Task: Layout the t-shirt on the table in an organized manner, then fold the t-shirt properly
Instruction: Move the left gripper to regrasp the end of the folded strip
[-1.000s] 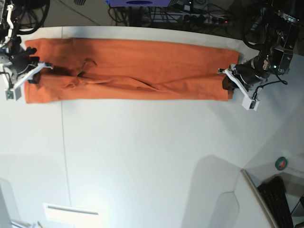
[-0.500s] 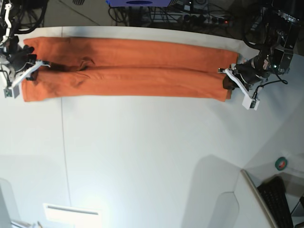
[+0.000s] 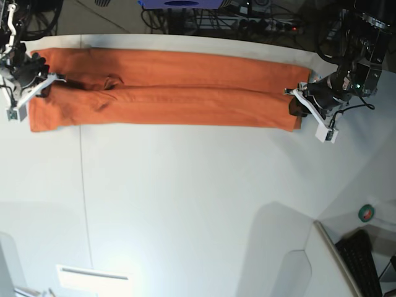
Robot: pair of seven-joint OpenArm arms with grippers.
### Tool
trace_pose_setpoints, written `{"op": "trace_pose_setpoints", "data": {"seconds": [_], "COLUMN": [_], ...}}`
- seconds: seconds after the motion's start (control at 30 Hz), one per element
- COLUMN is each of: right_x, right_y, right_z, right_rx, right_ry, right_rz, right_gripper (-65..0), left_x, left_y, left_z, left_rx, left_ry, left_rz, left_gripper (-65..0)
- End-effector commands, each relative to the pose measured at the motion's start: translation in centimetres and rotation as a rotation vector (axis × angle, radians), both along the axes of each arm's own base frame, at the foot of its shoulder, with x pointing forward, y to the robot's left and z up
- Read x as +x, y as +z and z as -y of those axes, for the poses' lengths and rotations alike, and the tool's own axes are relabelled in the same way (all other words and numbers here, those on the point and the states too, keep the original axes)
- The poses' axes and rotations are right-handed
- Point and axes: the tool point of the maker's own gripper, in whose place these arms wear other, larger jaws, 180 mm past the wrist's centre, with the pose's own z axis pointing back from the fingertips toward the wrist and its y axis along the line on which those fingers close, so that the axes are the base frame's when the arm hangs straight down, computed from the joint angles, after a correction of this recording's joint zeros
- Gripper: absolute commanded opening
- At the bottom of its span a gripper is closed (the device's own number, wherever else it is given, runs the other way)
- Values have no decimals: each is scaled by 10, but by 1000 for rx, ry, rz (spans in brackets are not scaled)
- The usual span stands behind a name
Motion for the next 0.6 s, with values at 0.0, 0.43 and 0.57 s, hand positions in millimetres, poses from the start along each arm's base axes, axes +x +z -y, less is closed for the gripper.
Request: {"op": "trace_pose_setpoints", "data": {"seconds": [0.0,0.43,0.57], "right_x": [6,-3,-4], "right_y": [6,2,1], "right_z": [1,-1,-2], "right_rx": [0,8,10], "right_ry": [-12,-17,-17], "right_rz": [29,11,9], "right_gripper": [-650,-620,-650], "left_x": [8,15,19], "left_y": [10,23,28], "left_z": [-5,-34,-44], "left_rx": [6,22,30], "left_ry": [-7,85,112], "left_rz": [34,78,95], "left_gripper": [-507,-207,-207]}}
